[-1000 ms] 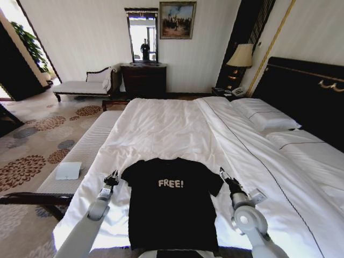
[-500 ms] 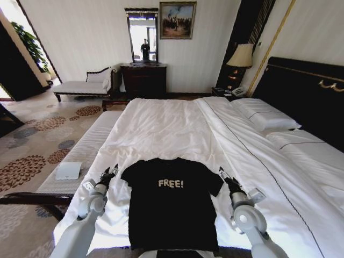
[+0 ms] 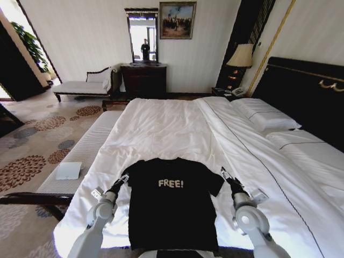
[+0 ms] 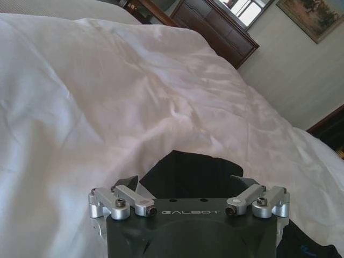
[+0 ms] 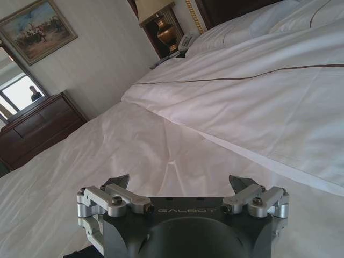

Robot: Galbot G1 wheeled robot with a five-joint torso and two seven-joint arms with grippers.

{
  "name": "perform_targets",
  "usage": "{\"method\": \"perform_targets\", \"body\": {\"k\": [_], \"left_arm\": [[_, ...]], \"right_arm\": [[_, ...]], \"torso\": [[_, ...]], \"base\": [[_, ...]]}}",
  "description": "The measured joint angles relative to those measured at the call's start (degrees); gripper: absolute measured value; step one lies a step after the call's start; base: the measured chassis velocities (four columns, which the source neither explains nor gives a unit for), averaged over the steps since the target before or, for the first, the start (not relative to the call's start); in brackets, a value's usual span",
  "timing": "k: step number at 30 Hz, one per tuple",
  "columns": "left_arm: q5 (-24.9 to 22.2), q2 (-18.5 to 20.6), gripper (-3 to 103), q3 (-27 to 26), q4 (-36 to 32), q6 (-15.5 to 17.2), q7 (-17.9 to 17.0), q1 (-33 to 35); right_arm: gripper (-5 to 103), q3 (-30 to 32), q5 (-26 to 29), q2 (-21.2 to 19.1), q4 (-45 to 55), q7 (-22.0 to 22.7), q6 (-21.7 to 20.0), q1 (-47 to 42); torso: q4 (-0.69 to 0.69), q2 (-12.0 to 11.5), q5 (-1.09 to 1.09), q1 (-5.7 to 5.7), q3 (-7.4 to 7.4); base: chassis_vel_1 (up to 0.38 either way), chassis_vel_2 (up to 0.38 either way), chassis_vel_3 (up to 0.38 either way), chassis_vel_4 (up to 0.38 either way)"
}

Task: Fold the clothes on the bed.

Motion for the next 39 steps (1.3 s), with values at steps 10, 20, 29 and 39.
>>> {"method": "perform_targets", "body": {"k": [10, 20, 29, 39], "left_arm": [[1.5, -0.6, 64, 0.2, 1.3, 1.2, -2.4, -0.3], [0.9, -0.7, 31, -0.1, 1.3, 1.0, -2.4, -0.5], [-1.8, -1.1, 1, -2.3, -2.1, 0.9, -5.2, -0.4], [-4.2, 0.5, 0, -4.4, -4.4, 4.4, -8.8, -1.4]], "right_arm": [[100, -0.1, 0.0, 0.0, -0.4, 0.0, 0.0, 0.3], [100, -0.5, 0.0, -0.1, -1.2, 0.1, 0.0, 1.0], [100, -0.6, 0.4, -0.5, -1.9, 0.3, -0.1, 1.6], [100, -1.1, 0.4, -0.6, -2.4, 0.3, -0.3, 2.3]], "torso": [[0.01, 0.0, 0.0, 0.0, 0.0], [0.01, 0.0, -0.01, 0.0, 0.0], [0.01, 0.0, -0.01, 0.0, 0.0], [0.01, 0.0, -0.01, 0.0, 0.0]], "base": [[0.0, 0.0, 0.0, 0.0], [0.0, 0.0, 0.0, 0.0], [0.0, 0.0, 0.0, 0.0], [0.0, 0.0, 0.0, 0.0]]}}
